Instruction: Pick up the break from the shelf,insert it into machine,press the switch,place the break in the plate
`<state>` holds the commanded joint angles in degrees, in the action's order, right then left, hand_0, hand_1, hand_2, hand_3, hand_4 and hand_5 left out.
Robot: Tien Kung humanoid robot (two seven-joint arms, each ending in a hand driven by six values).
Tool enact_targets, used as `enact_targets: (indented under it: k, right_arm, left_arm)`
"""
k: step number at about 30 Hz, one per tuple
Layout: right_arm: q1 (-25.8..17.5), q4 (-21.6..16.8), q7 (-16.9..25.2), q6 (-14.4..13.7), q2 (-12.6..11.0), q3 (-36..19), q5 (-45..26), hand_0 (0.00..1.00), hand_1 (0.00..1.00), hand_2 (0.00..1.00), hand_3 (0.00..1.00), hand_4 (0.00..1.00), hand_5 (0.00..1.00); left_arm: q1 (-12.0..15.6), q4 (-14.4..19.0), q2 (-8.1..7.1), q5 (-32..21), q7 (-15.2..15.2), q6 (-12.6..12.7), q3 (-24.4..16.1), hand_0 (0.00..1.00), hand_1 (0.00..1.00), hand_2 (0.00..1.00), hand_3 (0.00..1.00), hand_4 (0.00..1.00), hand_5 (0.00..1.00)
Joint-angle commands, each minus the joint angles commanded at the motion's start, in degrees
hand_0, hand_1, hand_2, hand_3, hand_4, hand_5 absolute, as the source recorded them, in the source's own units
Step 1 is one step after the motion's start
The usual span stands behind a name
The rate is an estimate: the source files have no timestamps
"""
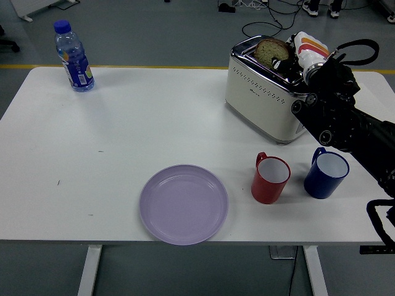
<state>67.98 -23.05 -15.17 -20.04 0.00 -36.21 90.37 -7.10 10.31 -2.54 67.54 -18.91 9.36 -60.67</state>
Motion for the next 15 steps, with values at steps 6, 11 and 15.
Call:
enact_targets:
  k: [6, 11, 15]
  right_arm:
    - [0.0, -1.0, 0.1, -0.9, 0.0, -0.8, 2.2, 0.298, 0.312, 0.386, 0.457, 0.609, 0.127]
    - [0.0, -2.4, 0.1, -1.9, 0.0, -2.0, 4.1, 0.298, 0.312, 0.386, 0.457, 0.609, 0.127]
    - [0.1, -3.4, 0.2, -2.5, 0.0, -3.1, 4.9, 0.284, 0.308, 0.384, 0.456, 0.59, 0.12]
  left_arm:
    - [0.2, 0.0, 0.01, -0.2, 0.0, 0.0, 0.0, 0.42, 0.476, 0.504, 0.568, 0.369, 0.998]
    - [0.2, 0.0, 0.0, -0.4, 0.0, 0.0, 0.1, 0.42, 0.476, 0.504, 0.568, 0.369, 0.998]
    - [0.2, 0.0, -0.03, -0.5, 0.0, 0.0, 0.1, 0.419, 0.475, 0.503, 0.568, 0.368, 0.998]
